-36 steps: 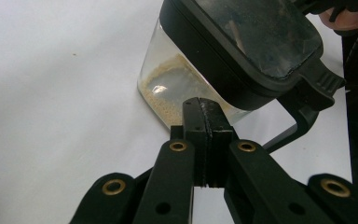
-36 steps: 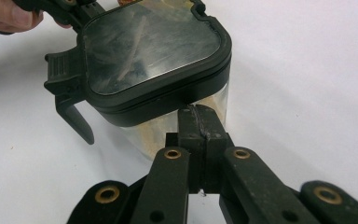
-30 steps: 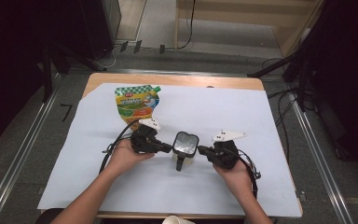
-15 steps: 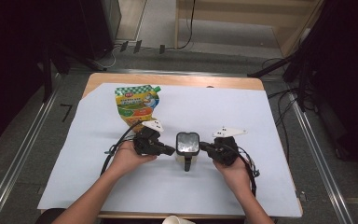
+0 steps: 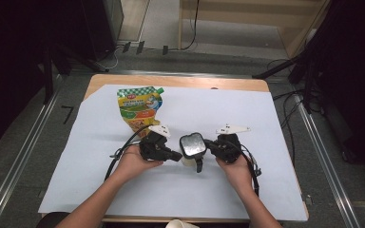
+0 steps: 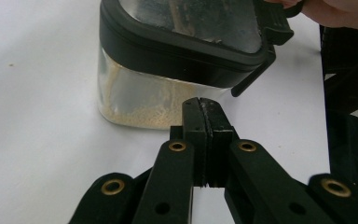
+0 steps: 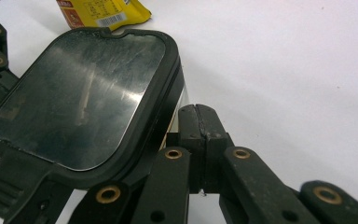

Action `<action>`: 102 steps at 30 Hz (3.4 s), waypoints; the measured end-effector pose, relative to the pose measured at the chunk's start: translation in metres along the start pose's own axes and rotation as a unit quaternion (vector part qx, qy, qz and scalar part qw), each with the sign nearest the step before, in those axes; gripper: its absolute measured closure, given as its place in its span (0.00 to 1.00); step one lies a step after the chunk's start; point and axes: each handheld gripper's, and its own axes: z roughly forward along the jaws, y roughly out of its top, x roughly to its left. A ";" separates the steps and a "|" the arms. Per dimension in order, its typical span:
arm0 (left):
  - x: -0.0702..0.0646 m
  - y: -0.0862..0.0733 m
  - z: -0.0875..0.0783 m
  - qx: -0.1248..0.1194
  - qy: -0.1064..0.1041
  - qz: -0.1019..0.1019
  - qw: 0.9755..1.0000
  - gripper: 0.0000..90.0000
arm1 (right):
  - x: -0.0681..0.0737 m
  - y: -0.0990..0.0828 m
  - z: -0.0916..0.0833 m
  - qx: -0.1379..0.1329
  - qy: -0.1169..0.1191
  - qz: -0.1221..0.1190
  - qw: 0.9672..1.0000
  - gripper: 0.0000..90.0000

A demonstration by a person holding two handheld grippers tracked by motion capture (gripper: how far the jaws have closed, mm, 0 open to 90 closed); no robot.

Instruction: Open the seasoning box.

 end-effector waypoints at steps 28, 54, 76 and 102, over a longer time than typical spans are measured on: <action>0.011 0.003 -0.028 -0.037 0.001 0.018 0.999 0.44 | 0.032 -0.019 -0.051 -0.006 0.016 -0.017 1.000 1.00; 0.012 0.004 -0.027 -0.035 0.004 0.019 0.999 0.43 | 0.075 -0.039 -0.029 0.028 0.068 -0.056 0.996 1.00; 0.011 0.005 -0.029 -0.043 0.006 0.010 0.999 0.45 | 0.059 -0.039 -0.022 0.044 0.053 -0.041 0.997 1.00; 0.010 0.007 -0.021 -0.044 -0.001 0.005 0.999 0.52 | 0.001 -0.028 -0.033 0.051 0.016 -0.004 0.999 1.00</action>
